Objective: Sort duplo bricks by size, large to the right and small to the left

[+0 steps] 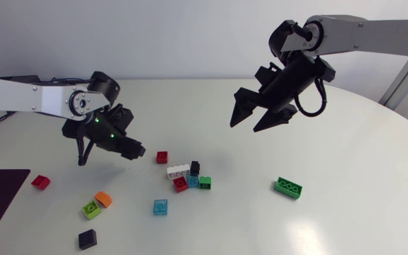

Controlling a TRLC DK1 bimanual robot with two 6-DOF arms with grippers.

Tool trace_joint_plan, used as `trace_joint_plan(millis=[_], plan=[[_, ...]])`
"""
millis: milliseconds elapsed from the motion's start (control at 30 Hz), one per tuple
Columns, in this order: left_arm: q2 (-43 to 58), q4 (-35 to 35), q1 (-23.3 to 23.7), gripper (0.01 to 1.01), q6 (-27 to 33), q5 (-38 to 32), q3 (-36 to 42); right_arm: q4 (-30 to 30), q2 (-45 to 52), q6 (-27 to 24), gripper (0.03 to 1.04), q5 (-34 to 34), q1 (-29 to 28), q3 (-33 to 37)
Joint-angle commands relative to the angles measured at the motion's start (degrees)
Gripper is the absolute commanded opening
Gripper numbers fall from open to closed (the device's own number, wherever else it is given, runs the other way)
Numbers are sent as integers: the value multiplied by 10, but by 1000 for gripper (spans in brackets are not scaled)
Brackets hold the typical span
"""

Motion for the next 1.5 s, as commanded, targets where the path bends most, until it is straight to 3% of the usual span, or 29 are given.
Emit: trace_joint_plan(millis=[0, 267, 400, 600, 833, 1100, 1467], plan=[[22, -14, -33, 903, -10, -2, 45, 1, -18, -3, 995, 0, 1, -16], [125, -25, -119, 948, -64, -23, 122, 1, -20, -8, 995, 1, -8, -22], [162, -27, -119, 936, -66, -39, 149, 4, -20, -8, 995, 1, -11, -22], [183, -24, -105, 730, -70, -39, 154, 11, 3, -4, 995, 5, -1, -1], [176, -1, -84, 330, -68, -39, 123, 10, 52, -2, 993, 13, 74, 35], [138, 12, -33, 326, -54, -39, 72, 12, 125, -9, 993, 21, 153, 57], [-24, 8, 52, 349, -19, -39, -60, 3, 168, -23, 993, 59, 220, 101]])
